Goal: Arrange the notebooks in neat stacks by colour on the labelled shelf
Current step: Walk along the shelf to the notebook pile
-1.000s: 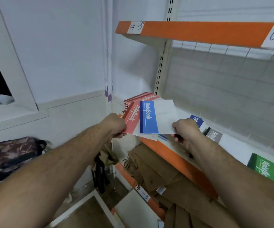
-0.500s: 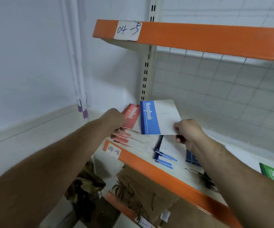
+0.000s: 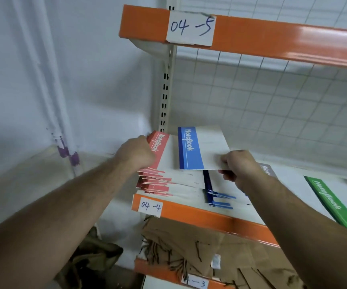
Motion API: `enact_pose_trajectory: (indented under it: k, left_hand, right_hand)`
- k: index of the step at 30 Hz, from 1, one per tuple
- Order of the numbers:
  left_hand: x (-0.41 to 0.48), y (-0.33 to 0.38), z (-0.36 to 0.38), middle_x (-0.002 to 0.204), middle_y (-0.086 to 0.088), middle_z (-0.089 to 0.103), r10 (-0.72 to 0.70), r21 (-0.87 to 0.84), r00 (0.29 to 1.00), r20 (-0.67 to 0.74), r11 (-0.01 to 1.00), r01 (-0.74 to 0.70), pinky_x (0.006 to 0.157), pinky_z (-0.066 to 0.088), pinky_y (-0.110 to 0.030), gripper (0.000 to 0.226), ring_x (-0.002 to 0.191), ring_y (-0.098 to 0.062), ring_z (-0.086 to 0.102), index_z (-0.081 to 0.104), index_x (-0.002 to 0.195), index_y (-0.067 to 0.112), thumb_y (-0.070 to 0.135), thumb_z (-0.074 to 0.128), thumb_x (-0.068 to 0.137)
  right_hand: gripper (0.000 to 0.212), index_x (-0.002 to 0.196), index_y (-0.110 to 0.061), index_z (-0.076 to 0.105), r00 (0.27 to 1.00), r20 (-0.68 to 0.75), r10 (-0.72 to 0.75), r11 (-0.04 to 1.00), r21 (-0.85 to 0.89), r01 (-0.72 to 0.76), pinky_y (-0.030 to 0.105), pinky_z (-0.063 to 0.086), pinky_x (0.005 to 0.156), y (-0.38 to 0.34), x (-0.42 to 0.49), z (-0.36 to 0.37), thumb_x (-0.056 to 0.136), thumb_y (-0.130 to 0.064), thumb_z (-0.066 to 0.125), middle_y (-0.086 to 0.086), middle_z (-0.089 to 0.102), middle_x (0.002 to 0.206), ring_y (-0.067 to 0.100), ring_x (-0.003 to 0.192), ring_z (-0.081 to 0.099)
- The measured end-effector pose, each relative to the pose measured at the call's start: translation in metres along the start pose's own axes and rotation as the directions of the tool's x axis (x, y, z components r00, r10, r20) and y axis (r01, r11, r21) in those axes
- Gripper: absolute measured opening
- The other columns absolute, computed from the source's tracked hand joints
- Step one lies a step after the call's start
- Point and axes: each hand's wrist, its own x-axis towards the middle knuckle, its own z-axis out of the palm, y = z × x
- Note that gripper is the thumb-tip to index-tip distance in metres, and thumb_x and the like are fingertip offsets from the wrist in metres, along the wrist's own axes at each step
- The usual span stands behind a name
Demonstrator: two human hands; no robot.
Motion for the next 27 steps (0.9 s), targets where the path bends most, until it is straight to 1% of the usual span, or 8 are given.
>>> enact_pose_trajectory:
  k: [4,8,10,13,16,20,24,27]
  left_hand:
    - [0.005,-0.006,0.001,0.098,0.002,0.065,0.047,-0.016,0.999,0.015,0.999,-0.047,0.075,0.057,-0.034,0.052,0.076,-0.017,0.066,0.053,0.122,0.017,0.047,0.073,0.085]
    - [0.006,-0.008,-0.001,0.098,0.001,0.066,0.051,0.014,0.998,0.027,0.999,-0.051,0.069,0.053,-0.03,0.049,0.075,-0.017,0.066,0.055,0.118,0.016,0.047,0.074,0.084]
    - [0.004,-0.007,0.0,0.104,-0.002,0.064,0.048,0.037,0.999,0.002,0.998,-0.048,0.069,0.052,-0.031,0.056,0.08,-0.019,0.065,0.053,0.123,0.016,0.047,0.074,0.083]
    - [-0.003,0.002,0.002,0.12,-0.008,0.054,0.107,0.097,0.987,-0.116,0.991,-0.096,0.079,0.052,-0.037,0.066,0.102,-0.026,0.06,0.044,0.136,0.016,0.046,0.071,0.085]
    - [-0.011,0.021,0.007,0.128,-0.007,0.052,0.24,0.133,0.951,-0.195,0.967,-0.217,0.091,0.051,-0.04,0.057,0.113,-0.027,0.054,0.045,0.138,0.017,0.043,0.061,0.091]
    - [-0.019,0.048,0.015,0.142,-0.004,0.051,0.325,0.155,0.93,-0.171,0.941,-0.3,0.104,0.044,-0.043,0.054,0.127,-0.027,0.048,0.047,0.142,0.02,0.044,0.053,0.095]
    - [-0.028,0.07,0.025,0.154,-0.001,0.042,0.354,0.131,0.927,-0.122,0.932,-0.338,0.111,0.038,-0.043,0.06,0.139,-0.024,0.04,0.038,0.151,0.019,0.043,0.051,0.097]
    - [-0.032,0.081,0.034,0.154,-0.002,0.041,0.322,0.122,0.943,-0.089,0.943,-0.311,0.11,0.039,-0.043,0.062,0.139,-0.024,0.04,0.037,0.152,0.018,0.043,0.051,0.097]
  right_hand:
    - [0.018,0.106,-0.004,0.058,0.999,-0.032,0.024,1.0,0.0,-0.024,0.027,0.045,0.049,0.002,-0.012,0.006,0.092,-0.001,0.047,0.011,0.063,0.086,0.021,0.06,0.061]
    - [0.015,0.109,-0.003,0.053,0.998,-0.035,0.048,0.999,-0.002,-0.049,0.03,0.046,0.053,0.006,-0.021,0.009,0.096,-0.003,0.047,0.012,0.062,0.086,0.023,0.067,0.06]
    - [0.014,0.109,-0.003,0.052,0.998,-0.042,0.048,0.999,-0.001,-0.048,0.031,0.045,0.055,0.007,-0.023,0.006,0.096,-0.003,0.046,0.013,0.061,0.084,0.024,0.067,0.06]
    - [0.016,0.111,-0.002,0.053,0.997,-0.062,0.051,0.999,0.007,-0.05,0.029,0.045,0.053,0.009,-0.022,-0.003,0.096,-0.003,0.047,0.013,0.061,0.082,0.024,0.065,0.06]
    - [0.019,0.112,-0.001,0.055,0.994,-0.097,0.059,0.998,0.002,-0.059,0.028,0.043,0.05,0.013,-0.019,-0.019,0.094,-0.003,0.048,0.014,0.063,0.077,0.024,0.058,0.058]
    - [0.014,0.097,0.001,0.056,0.988,-0.123,0.094,0.995,0.044,-0.09,0.03,0.041,0.055,0.021,-0.014,-0.041,0.089,0.001,0.044,0.015,0.059,0.064,0.026,0.051,0.053]
    - [0.014,0.098,-0.002,0.058,0.988,-0.134,0.081,0.996,0.042,-0.076,0.033,0.049,0.057,0.032,-0.003,-0.063,0.088,0.0,0.049,0.017,0.06,0.079,0.028,0.056,0.06]
    - [0.014,0.101,-0.003,0.055,0.991,-0.117,0.069,0.998,-0.004,-0.07,0.028,0.044,0.05,0.038,0.004,-0.075,0.092,-0.001,0.045,0.016,0.058,0.08,0.027,0.057,0.058]
